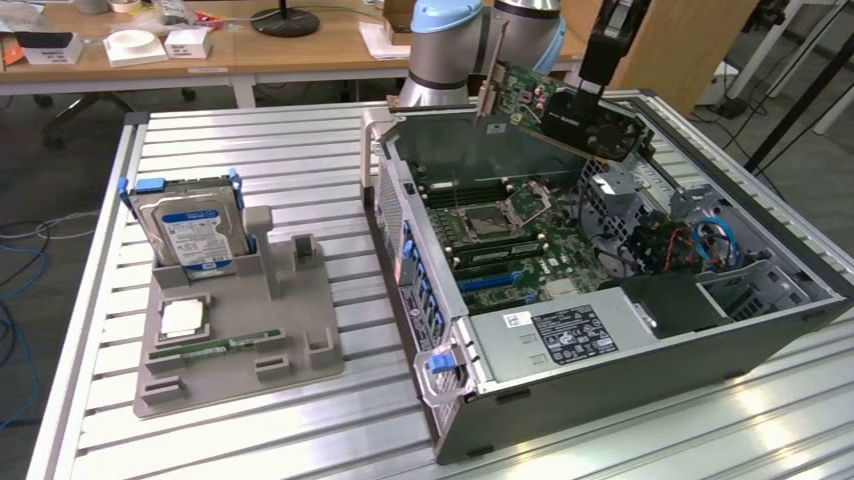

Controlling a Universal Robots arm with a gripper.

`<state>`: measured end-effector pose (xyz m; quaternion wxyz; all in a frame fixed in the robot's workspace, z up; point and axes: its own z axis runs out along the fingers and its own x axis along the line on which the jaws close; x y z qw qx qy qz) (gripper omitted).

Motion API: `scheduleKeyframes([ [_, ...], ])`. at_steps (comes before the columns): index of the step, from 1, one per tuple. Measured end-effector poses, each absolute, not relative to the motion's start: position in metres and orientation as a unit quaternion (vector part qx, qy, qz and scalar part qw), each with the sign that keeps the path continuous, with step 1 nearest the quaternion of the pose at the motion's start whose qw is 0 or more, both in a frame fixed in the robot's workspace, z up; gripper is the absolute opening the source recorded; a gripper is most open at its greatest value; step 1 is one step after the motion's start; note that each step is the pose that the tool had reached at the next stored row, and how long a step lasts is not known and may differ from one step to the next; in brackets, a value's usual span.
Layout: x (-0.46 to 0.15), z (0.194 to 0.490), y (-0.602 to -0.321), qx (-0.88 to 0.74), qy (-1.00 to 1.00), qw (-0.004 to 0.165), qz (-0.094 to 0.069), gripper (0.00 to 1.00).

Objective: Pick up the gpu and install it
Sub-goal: 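Insert the gpu into the slot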

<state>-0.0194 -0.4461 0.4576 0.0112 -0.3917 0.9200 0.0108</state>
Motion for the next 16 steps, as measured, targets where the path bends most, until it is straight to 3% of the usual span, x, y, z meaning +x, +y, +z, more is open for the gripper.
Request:
scheduleKeyframes([
  [16,-0.0194,0.4583,-0.4461,-0.410,0.912,0.011,0.011,0.25],
])
